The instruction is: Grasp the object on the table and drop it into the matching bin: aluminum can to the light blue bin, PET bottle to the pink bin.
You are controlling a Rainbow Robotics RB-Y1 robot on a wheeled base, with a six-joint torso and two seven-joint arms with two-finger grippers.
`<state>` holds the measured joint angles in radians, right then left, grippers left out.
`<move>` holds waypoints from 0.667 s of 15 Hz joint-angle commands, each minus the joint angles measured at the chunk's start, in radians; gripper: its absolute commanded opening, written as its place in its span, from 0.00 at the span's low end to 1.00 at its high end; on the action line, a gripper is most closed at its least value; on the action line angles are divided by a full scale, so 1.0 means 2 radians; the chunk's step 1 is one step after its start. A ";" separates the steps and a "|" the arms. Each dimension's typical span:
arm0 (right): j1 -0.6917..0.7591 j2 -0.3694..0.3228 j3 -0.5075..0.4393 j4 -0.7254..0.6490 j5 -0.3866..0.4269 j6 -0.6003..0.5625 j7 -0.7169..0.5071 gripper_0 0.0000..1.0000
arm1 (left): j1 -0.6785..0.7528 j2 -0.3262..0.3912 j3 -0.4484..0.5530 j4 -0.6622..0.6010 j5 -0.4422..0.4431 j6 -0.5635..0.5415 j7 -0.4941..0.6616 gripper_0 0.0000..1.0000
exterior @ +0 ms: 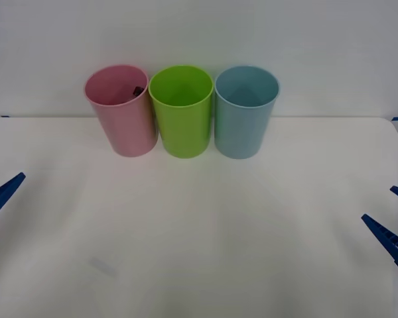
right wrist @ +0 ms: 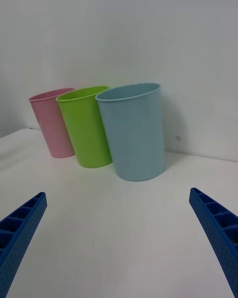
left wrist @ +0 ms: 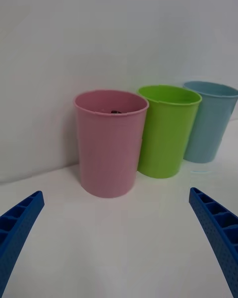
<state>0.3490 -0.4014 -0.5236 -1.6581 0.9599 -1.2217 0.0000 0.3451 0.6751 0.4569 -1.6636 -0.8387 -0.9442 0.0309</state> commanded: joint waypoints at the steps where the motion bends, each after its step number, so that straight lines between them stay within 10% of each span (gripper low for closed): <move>1: 0.000 0.000 0.000 0.000 0.000 0.000 0.000 1.00 | 0.002 0.000 0.019 0.033 -0.003 -0.050 -0.009 1.00; 10: 0.000 0.000 0.000 0.000 0.000 0.000 0.000 1.00 | 0.044 0.014 0.069 0.070 -0.016 -0.108 -0.030 1.00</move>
<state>0.3490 -0.4014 -0.5236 -1.6581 0.9599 -1.2217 0.0000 0.4215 0.6995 0.5883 -1.5234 -0.8711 -1.1579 -0.0277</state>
